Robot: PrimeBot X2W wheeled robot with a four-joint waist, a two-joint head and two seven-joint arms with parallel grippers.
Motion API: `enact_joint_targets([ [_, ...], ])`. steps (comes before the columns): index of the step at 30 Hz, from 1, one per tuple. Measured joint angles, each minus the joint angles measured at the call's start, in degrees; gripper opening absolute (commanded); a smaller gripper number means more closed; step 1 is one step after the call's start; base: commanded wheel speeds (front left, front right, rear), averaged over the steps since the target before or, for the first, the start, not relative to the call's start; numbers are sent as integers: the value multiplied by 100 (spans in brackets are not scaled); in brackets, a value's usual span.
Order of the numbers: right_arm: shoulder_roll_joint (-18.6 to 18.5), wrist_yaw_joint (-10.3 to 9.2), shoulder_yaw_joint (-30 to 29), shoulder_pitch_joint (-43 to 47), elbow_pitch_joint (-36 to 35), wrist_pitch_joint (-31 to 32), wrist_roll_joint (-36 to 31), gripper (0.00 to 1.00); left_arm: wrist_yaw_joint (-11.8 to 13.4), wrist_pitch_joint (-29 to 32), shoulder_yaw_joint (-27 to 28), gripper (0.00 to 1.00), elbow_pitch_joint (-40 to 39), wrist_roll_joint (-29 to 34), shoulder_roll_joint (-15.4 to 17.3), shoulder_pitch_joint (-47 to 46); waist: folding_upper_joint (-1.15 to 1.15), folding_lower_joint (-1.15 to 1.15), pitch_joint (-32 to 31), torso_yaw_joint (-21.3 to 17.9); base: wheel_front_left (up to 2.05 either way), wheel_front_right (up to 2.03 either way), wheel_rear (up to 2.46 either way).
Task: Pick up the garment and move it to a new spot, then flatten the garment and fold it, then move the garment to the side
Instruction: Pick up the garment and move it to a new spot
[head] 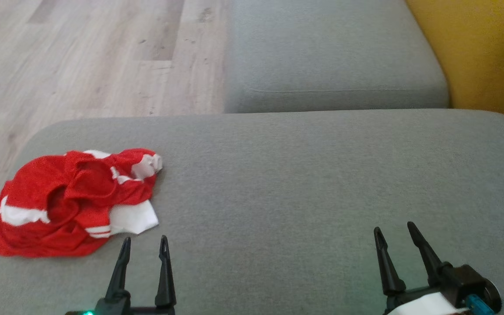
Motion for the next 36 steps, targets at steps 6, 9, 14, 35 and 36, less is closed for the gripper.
enact_joint_targets([
  [6,0,0,22,3,5,0,75,100,-3,0,25,100,83,43,3,-2,0,0,51,425,0,0,0],
  [9,0,0,58,4,3,0,111,100,-10,0,92,100,114,60,5,-3,0,0,72,696,0,0,0],
  [14,-1,0,94,-4,0,0,126,100,-86,0,187,100,213,163,13,-4,0,0,119,1175,0,0,0],
  [35,0,0,108,-21,3,0,-24,100,-474,0,374,100,-112,561,290,-854,0,0,636,2123,0,0,0],
  [36,0,0,99,-24,2,0,-84,100,-543,-1,359,100,-144,580,346,-1051,0,0,690,2124,0,0,0],
])
